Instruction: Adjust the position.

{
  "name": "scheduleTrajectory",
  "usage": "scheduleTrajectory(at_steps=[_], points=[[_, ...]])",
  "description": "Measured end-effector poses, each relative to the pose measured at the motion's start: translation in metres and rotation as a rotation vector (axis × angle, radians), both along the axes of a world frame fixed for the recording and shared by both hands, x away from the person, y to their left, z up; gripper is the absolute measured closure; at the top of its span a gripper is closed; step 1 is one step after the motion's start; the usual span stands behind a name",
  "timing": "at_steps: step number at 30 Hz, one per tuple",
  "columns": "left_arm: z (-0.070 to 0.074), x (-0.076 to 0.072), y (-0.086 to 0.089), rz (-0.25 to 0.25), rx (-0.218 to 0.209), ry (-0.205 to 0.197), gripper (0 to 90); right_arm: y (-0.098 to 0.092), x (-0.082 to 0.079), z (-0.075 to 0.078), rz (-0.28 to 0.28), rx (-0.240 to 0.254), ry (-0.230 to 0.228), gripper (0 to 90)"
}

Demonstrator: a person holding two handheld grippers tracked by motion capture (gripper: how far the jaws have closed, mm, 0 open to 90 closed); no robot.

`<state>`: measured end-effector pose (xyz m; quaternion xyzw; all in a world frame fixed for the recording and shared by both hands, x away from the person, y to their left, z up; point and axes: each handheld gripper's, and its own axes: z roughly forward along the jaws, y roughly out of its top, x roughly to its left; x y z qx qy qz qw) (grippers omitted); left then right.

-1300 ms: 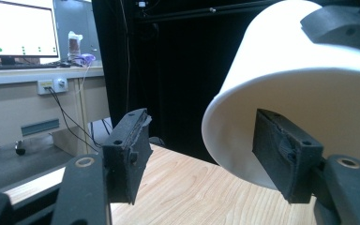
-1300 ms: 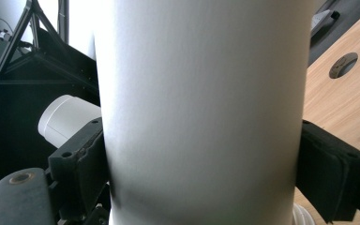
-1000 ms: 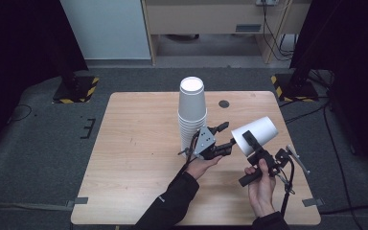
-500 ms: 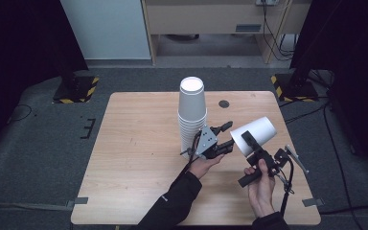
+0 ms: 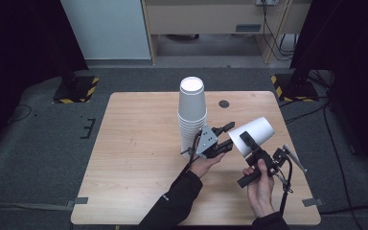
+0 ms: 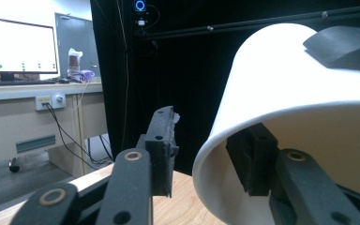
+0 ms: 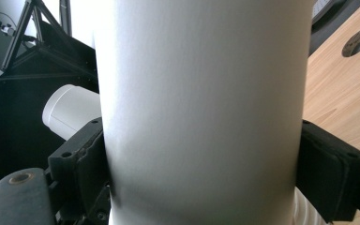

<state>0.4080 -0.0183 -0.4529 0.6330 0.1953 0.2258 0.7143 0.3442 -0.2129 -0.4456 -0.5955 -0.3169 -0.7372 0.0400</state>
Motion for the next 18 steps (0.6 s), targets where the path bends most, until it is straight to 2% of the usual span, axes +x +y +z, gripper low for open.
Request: scheduleTrajectory(at_steps=[11,18], points=[[0.0003,-0.0014,0.0003,-0.003,-0.002,-0.018,74.3,-0.0001,0.001,-0.0013,0.014,0.013,0.009,14.2],[-0.0009,-0.0022,0.0022,-0.009,0.002,-0.021,79.3,-0.0019,0.0013,-0.0016,0.002,0.013,0.005,14.2]])
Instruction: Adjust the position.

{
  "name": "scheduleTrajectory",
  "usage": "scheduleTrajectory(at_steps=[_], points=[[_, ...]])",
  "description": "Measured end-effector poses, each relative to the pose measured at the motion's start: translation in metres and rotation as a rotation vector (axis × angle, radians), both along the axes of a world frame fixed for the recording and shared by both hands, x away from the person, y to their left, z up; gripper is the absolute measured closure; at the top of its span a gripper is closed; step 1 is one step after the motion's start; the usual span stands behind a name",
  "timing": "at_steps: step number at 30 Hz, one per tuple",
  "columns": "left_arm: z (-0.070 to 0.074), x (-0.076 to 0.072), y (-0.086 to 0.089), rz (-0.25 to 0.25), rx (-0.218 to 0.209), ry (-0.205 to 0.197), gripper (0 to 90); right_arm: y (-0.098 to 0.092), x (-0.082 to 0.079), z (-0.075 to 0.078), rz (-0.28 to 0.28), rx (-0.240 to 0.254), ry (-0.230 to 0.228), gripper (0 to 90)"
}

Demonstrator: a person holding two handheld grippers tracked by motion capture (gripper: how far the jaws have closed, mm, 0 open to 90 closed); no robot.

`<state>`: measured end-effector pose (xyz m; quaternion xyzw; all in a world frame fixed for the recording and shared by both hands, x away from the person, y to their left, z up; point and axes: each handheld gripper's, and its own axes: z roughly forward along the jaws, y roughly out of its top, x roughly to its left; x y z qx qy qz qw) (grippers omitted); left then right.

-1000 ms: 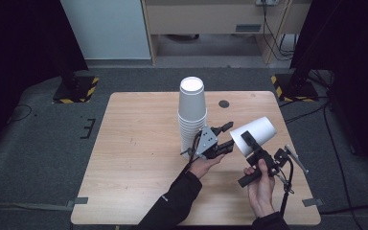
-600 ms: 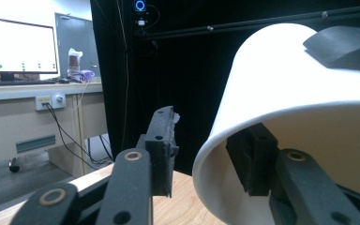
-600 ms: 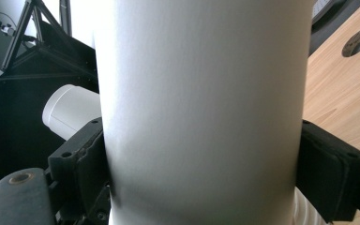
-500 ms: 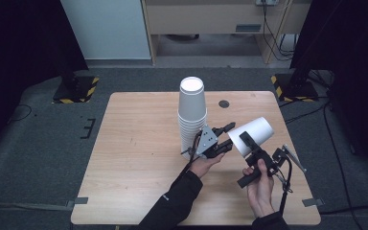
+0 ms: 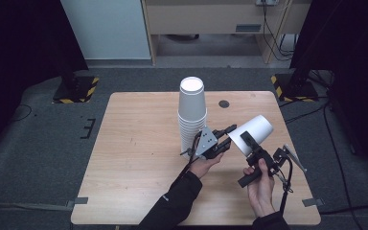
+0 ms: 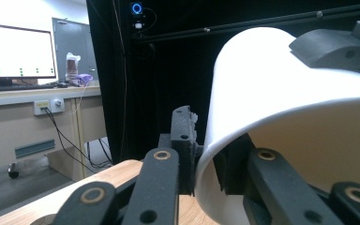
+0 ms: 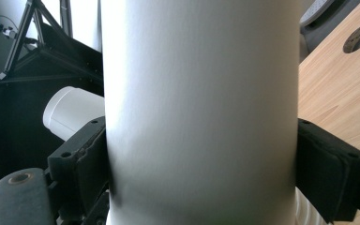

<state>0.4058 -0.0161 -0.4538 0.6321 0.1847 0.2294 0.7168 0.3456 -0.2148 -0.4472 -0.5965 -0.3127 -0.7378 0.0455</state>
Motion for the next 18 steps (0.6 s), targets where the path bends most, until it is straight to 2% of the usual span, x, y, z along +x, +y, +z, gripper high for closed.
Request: scheduleTrajectory(at_steps=[18], points=[[-0.0005,-0.0053,0.003,-0.012,0.028,-0.008,83.1,-0.0026,0.0013,0.0018,-0.013,-0.017,-0.015,13.9]])
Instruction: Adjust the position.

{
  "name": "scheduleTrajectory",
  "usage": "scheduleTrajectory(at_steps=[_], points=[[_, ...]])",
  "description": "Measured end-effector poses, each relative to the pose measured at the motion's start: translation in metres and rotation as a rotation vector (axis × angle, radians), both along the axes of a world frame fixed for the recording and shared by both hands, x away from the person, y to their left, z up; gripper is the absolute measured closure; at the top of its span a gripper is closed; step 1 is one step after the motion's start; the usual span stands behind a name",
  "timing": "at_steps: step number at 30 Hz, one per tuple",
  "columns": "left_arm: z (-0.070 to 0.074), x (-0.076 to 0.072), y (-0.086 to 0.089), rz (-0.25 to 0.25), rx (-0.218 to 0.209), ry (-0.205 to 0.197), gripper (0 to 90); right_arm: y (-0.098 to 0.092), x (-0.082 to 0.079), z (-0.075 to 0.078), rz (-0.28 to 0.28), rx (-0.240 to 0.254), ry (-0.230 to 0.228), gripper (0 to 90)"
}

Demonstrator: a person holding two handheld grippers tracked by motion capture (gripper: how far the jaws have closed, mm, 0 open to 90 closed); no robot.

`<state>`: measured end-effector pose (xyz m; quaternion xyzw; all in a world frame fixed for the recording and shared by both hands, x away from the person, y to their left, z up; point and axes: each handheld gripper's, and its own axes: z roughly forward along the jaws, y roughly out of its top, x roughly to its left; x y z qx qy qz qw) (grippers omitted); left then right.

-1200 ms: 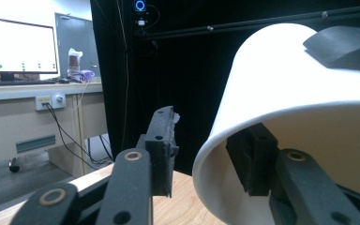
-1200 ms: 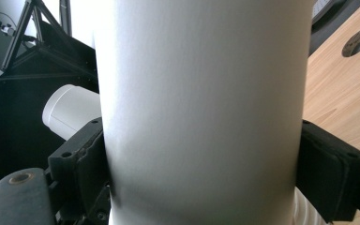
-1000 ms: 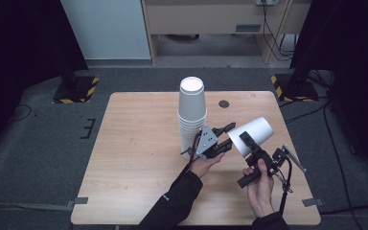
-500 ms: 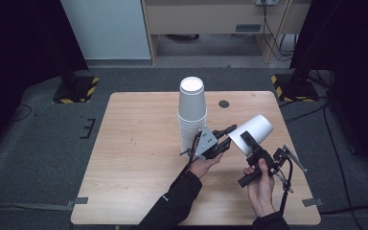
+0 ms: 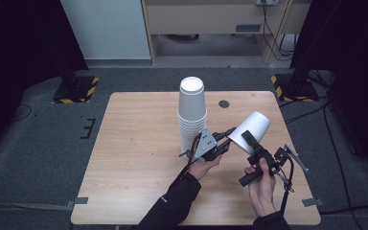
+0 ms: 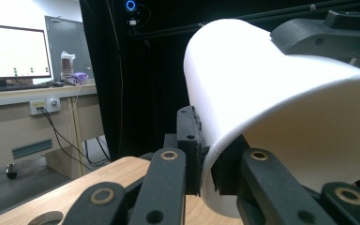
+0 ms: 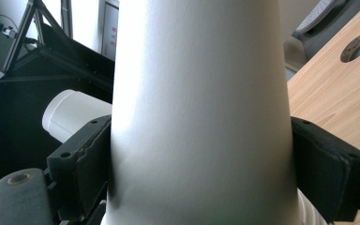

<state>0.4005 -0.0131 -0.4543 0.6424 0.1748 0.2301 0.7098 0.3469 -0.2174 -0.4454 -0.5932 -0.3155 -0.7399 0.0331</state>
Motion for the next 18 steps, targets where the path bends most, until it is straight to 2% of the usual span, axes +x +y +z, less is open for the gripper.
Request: scheduleTrajectory(at_steps=[18], points=[[0.0023,-0.0046,0.0069,-0.004,0.017,-0.004,84.5,-0.0011,0.0043,0.0026,0.034,-0.024,-0.025,12.4]])
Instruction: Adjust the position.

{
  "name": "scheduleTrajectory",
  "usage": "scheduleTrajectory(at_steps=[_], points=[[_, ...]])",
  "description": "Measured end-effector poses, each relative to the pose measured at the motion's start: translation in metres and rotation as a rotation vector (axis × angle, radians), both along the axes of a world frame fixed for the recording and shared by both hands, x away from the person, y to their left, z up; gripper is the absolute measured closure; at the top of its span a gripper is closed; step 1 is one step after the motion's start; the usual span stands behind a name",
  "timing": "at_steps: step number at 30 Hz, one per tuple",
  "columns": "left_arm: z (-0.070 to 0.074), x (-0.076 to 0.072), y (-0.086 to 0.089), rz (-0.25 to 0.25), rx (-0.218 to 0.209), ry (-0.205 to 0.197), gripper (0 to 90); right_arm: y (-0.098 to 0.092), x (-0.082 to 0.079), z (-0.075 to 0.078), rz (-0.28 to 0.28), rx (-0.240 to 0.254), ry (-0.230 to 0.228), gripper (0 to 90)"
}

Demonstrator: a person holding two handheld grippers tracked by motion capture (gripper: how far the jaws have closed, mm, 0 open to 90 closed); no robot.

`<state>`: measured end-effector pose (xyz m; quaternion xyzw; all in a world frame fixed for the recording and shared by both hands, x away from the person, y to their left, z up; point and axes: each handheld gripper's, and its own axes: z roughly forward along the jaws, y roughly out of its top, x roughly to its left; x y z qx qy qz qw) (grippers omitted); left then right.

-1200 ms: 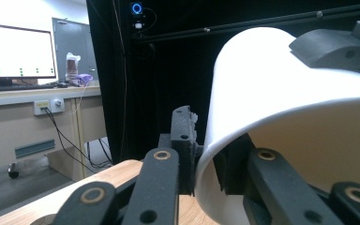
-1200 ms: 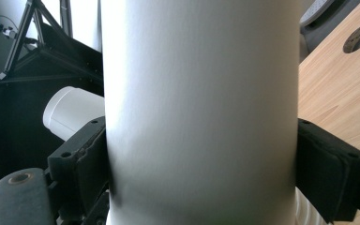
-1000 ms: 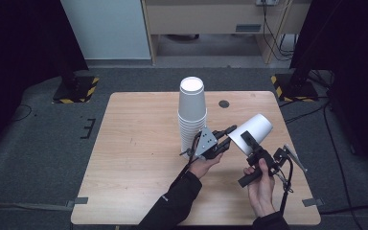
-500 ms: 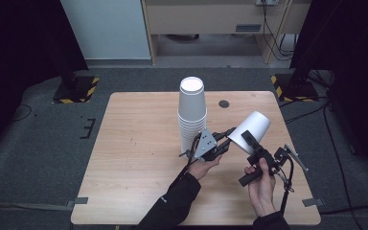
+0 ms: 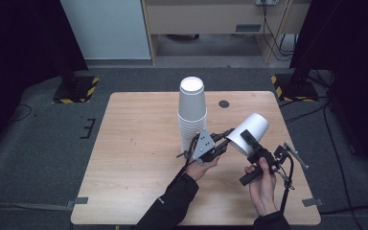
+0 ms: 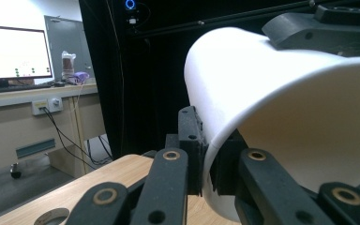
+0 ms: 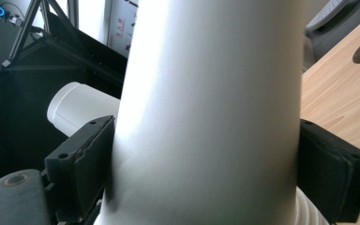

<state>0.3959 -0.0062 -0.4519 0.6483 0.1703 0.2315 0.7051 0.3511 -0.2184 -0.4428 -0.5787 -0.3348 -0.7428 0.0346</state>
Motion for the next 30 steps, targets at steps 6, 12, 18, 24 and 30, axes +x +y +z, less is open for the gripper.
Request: scheduleTrajectory(at_steps=[6,12,18,24,30], points=[[0.0,-0.003,0.003,-0.003,0.009,0.0,85.1,-0.003,0.002,0.0,0.004,-0.015,-0.008,11.0],[0.001,-0.007,0.006,-0.014,0.016,0.0,85.9,-0.009,0.004,0.003,-0.007,-0.027,-0.021,11.0],[0.004,-0.012,0.012,-0.027,0.027,-0.001,86.0,-0.016,0.006,0.004,-0.023,-0.043,-0.038,11.2],[0.004,-0.018,0.021,-0.031,0.042,0.0,86.0,-0.022,0.008,0.005,-0.052,-0.066,-0.056,11.3],[0.005,-0.021,0.029,-0.031,0.04,0.016,86.1,-0.029,0.009,0.004,-0.079,-0.092,-0.068,11.5]])
